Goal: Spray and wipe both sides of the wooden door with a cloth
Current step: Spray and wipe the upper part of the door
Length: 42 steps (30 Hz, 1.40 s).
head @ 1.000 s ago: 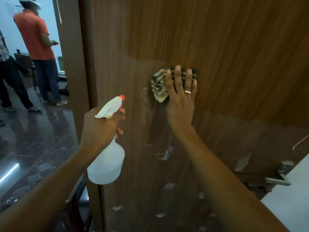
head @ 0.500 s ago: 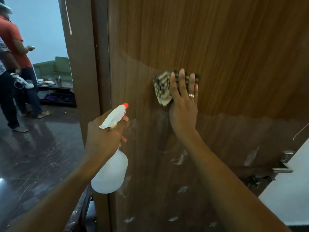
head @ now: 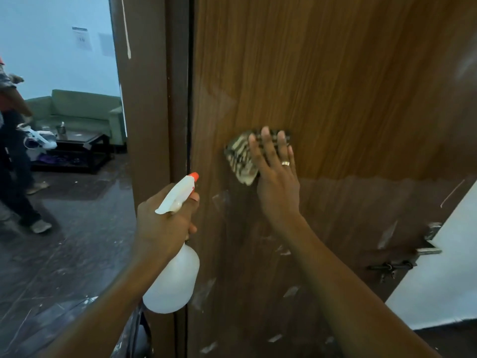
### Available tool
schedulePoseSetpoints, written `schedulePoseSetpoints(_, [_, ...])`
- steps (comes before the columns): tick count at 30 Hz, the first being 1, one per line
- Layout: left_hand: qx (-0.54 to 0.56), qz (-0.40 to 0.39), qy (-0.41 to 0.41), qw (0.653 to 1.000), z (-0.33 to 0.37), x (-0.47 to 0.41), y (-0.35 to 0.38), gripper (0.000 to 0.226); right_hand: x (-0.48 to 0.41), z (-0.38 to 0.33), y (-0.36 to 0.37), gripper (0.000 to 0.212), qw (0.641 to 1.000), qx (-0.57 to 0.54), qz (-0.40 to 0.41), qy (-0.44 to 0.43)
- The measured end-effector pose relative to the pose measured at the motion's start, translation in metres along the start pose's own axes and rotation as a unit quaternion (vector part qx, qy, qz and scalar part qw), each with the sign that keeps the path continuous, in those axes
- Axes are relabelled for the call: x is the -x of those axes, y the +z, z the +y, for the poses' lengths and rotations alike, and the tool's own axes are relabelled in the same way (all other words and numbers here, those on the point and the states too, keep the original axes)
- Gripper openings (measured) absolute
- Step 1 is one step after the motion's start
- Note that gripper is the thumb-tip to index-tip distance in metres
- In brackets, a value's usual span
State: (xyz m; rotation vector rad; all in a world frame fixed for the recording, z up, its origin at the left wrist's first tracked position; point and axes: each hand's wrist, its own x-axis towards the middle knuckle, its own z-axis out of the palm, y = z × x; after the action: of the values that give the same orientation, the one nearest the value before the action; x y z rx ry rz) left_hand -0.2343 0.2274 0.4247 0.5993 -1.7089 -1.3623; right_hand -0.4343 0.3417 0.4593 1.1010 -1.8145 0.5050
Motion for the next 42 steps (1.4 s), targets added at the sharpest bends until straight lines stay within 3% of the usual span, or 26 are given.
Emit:
schedulePoseSetpoints(2, [-0.006, 0.009, 0.002, 1.0, -0.003, -0.003, -0.005, 0.042, -0.036, -0.022, -0.011, 0.06, 0.996, -0.049, 0.042, 0.068])
schedulePoseSetpoints(4, [-0.017, 0.01, 0.014, 1.0, -0.006, -0.004, -0.009, 0.025, -0.073, -0.044, -0.018, 0.058, 0.99, -0.077, 0.081, 0.084])
schedulePoseSetpoints(8, [-0.024, -0.001, 0.049, 0.999, -0.005, 0.005, -0.016, 0.015, -0.077, -0.074, -0.003, 0.057, 0.997, -0.035, 0.071, -0.017])
schedulePoseSetpoints(11, [-0.016, 0.0, 0.042, 0.999, -0.015, 0.01, -0.017, 0.018, -0.014, -0.081, 0.025, 0.059, 0.994, -0.034, 0.013, -0.106])
schedulePoseSetpoints(14, [-0.021, -0.021, 0.014, 0.999, -0.03, 0.018, -0.019, 0.051, 0.067, -0.073, 0.054, 0.06, 0.99, -0.039, -0.049, -0.127])
schedulePoseSetpoints(18, [-0.019, -0.017, 0.014, 1.0, -0.048, 0.035, -0.02, 0.035, 0.111, -0.051, 0.06, 0.069, 0.998, -0.024, -0.057, -0.006])
schedulePoseSetpoints(22, [0.003, -0.025, -0.007, 1.0, -0.059, 0.044, -0.021, 0.037, 0.064, -0.075, 0.049, 0.064, 0.986, -0.075, 0.018, 0.145])
schedulePoseSetpoints(24, [-0.016, 0.006, 0.013, 1.0, -0.056, 0.051, -0.022, 0.008, 0.053, -0.092, 0.054, 0.061, 0.992, -0.074, 0.018, 0.099])
schedulePoseSetpoints(25, [-0.02, 0.016, 0.021, 0.999, -0.055, 0.054, -0.022, 0.004, 0.058, -0.098, 0.06, 0.06, 0.997, -0.064, 0.006, 0.044])
schedulePoseSetpoints(27, [-0.03, 0.013, 0.033, 0.999, -0.053, 0.058, -0.022, 0.004, 0.086, -0.102, 0.073, 0.062, 0.997, -0.042, -0.033, -0.055])
schedulePoseSetpoints(29, [-0.039, 0.012, 0.037, 0.998, -0.051, 0.061, -0.023, 0.013, 0.124, -0.093, 0.086, 0.067, 0.993, -0.017, -0.064, -0.096])
schedulePoseSetpoints(31, [-0.037, 0.012, 0.043, 0.998, -0.049, 0.063, -0.023, 0.012, 0.156, -0.077, 0.092, 0.074, 0.995, -0.017, -0.076, -0.061])
schedulePoseSetpoints(33, [-0.036, 0.011, 0.046, 0.998, -0.05, 0.067, -0.022, 0.007, 0.163, -0.062, 0.087, 0.076, 0.997, -0.034, -0.057, 0.027])
schedulePoseSetpoints(37, [-0.044, 0.018, 0.026, 0.999, -0.054, 0.073, -0.018, 0.012, 0.118, -0.045, 0.063, 0.077, 0.977, -0.07, 0.009, 0.203])
schedulePoseSetpoints(39, [-0.044, 0.018, 0.013, 0.999, -0.055, 0.074, -0.013, 0.01, 0.095, -0.044, 0.059, 0.08, 0.977, -0.074, 0.032, 0.195])
schedulePoseSetpoints(42, [-0.042, 0.021, -0.008, 0.999, -0.056, 0.074, -0.005, 0.006, 0.093, -0.045, 0.064, 0.069, 0.995, -0.058, 0.03, 0.071])
